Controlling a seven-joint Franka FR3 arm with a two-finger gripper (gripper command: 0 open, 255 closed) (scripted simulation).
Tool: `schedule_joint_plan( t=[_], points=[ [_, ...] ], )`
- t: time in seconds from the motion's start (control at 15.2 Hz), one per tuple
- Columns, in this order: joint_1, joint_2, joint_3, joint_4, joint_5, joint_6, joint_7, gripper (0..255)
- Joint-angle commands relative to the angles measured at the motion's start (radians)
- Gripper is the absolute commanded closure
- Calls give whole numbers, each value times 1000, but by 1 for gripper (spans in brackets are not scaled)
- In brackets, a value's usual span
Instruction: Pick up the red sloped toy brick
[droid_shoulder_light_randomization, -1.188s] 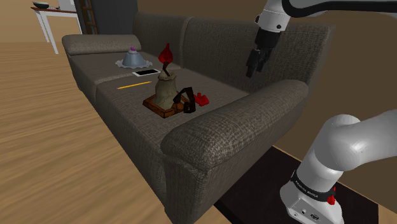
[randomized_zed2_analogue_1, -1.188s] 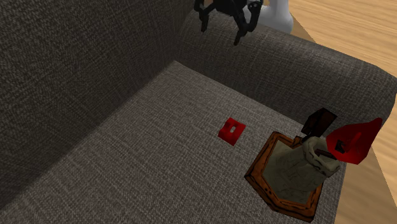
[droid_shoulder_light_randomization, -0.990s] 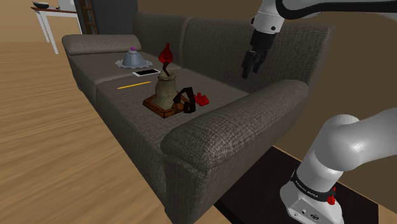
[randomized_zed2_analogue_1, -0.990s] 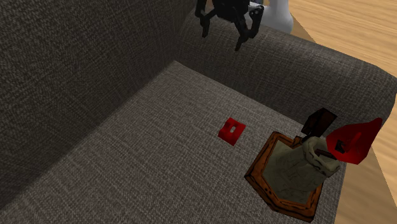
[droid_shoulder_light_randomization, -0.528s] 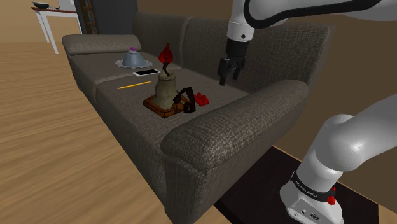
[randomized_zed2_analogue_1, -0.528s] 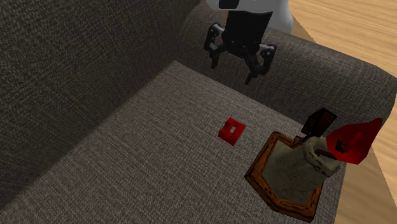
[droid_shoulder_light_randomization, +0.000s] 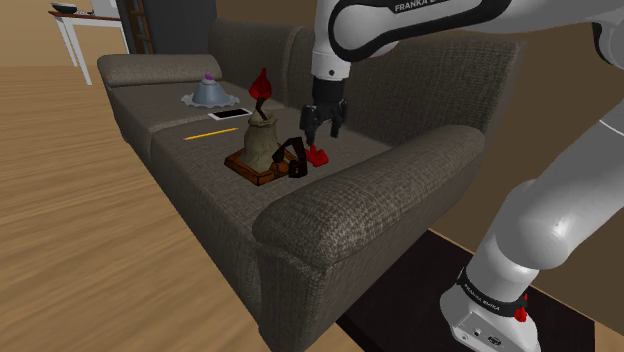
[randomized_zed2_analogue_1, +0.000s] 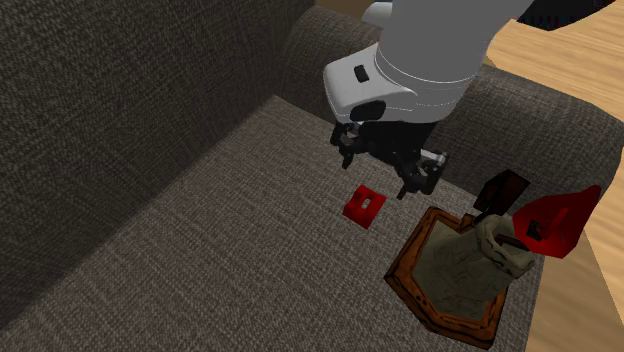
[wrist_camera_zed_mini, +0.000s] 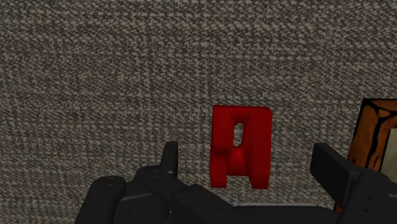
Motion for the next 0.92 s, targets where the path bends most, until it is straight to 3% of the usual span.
schedule_joint_plan(
  t=[0.0,0.53,0.59,0.86],
  points=[
    [1,30,7,2,-1,22,14,0],
    [2,45,11,-71,-3,111,18,0],
    [2,45,11,-72,-3,111,18,255],
    [2,45,11,-71,-3,110,17,255]
  ],
)
